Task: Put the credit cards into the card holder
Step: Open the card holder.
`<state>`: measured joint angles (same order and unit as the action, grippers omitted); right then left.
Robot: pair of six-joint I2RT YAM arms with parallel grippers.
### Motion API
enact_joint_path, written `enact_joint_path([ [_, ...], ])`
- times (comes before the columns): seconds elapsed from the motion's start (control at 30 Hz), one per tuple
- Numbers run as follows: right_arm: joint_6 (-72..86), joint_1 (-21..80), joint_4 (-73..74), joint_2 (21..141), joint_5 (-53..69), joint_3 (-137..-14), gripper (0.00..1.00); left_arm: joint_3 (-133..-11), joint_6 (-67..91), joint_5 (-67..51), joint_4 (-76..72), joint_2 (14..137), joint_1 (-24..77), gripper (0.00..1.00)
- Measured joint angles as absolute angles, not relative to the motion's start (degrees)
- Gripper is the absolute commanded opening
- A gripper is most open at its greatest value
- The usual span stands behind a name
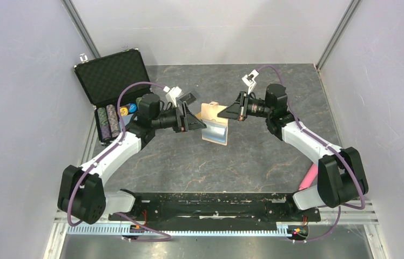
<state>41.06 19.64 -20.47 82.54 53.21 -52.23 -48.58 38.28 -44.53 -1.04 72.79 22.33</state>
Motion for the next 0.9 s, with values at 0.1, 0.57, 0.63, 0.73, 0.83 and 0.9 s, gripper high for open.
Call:
enact_joint_path([
  [0.1,41.2,19.6,-20.5,82.4,53.3,-52.0,0.0,-48.7,38.5,-44.6,-2.4,74.0,23.0,0.75],
  [0.57,41.5,19.6,-20.5,82.4,53.7,-51.6,0.0,-48.8,40.9,-45.2,-6.6,76.1,24.9,0.57],
  [0.63,41.5,19.6,-20.5,82.4,53.7,-51.6,0.0,-48.8,41.5,-45.3,-7.4,76.0,24.9,0.57],
  [0.73,41.5,19.6,-20.5,82.4,53.8,-51.6,0.0,-48.8,43.4,-45.7,-9.6,75.7,24.9,0.6],
  [0.83,41.5,19.6,-20.6,82.4,54.0,-51.5,0.0,-48.8,45.6,-46.1,-12.5,75.1,24.9,0.65],
  [0.9,41.6,19.6,-21.0,82.4,54.2,-51.2,0.0,-48.8,46.8,-46.4,-14.6,74.7,24.9,0.67],
])
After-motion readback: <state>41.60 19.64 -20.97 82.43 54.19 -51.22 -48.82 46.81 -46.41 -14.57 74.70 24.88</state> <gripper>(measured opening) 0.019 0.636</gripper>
